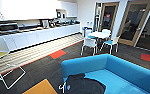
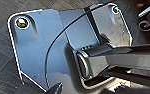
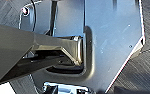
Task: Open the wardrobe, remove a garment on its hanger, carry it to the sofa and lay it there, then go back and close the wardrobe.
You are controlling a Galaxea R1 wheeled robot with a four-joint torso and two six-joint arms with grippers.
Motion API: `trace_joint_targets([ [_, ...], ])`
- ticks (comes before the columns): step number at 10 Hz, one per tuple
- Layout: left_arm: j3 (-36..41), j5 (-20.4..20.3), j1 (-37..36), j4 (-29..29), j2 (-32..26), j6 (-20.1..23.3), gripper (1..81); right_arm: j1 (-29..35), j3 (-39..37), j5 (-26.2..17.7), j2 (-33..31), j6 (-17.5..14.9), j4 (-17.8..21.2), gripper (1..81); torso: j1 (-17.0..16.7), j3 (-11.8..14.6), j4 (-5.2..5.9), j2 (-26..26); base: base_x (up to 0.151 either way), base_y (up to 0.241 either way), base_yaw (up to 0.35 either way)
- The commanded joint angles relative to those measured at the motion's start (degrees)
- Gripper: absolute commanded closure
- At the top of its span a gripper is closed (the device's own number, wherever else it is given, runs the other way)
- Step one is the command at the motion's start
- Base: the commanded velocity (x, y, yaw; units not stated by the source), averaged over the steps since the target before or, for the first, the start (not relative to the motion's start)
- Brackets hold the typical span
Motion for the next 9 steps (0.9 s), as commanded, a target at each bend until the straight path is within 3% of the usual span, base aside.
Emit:
trace_joint_targets([
  [1,0.0,3.3,-1.5,0.1,0.1,0.2,1.0,1.3,0.3,-2.8,1.2,-0.1,0.1,1.0,0.0,0.0,0.00,0.0,0.000,0.000,0.242],
  [9,0.1,4.3,-1.1,-0.4,2.4,-0.3,1.0,-0.2,-0.5,-3.6,0.5,-0.4,-0.2,1.0,0.0,0.0,0.00,0.0,0.000,0.000,0.271],
])
